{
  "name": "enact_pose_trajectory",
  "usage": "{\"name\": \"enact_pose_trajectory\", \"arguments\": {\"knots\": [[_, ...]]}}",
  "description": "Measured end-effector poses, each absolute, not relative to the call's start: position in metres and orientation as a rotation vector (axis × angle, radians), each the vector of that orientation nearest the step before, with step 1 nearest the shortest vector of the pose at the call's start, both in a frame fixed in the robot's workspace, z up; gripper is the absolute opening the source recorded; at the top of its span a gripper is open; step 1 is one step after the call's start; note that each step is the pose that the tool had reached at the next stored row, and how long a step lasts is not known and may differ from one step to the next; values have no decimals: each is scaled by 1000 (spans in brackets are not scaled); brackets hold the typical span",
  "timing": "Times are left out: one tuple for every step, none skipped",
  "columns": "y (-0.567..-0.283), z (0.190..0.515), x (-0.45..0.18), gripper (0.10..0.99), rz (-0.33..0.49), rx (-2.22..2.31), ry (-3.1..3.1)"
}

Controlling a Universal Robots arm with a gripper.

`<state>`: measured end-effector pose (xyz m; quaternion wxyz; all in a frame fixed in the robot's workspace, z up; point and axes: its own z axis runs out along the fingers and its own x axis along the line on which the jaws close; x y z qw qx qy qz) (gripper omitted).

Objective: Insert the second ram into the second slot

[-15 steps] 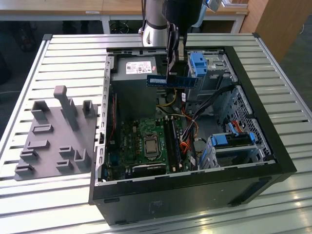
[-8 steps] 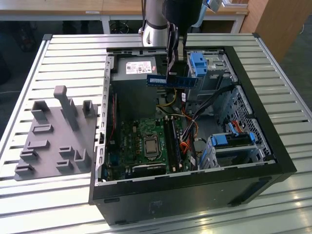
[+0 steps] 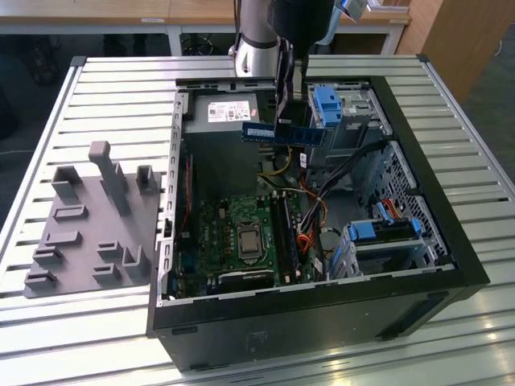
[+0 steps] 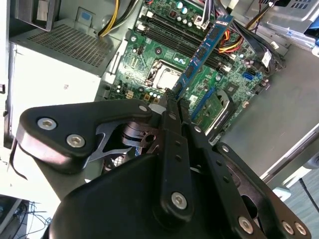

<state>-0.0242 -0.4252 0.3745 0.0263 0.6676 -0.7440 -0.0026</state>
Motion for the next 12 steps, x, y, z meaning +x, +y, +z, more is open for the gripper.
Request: {"name": "enact_pose_trajectory", "arguments": {"knots": [[-425, 374, -24, 137, -8, 2060, -2301], [-425, 374, -24, 137, -8, 2058, -2303], [-425, 374, -24, 137, -8, 2056, -2305], [-425, 374, -24, 137, -8, 2054, -2307], [-425, 374, -24, 137, -8, 2052, -2309], [-425, 374, -24, 137, -9, 2050, -2311], [-425, 374, -24, 137, -9, 2048, -2313], [-425, 374, -24, 137, -9, 2046, -2314], [-425, 374, -24, 137, -9, 2044, -2316], [-425, 374, -24, 137, -9, 2042, -2318], [-425, 374, -24, 137, -9, 2040, -2320], [-425, 374, -24, 137, -9, 2038, -2322]]}}
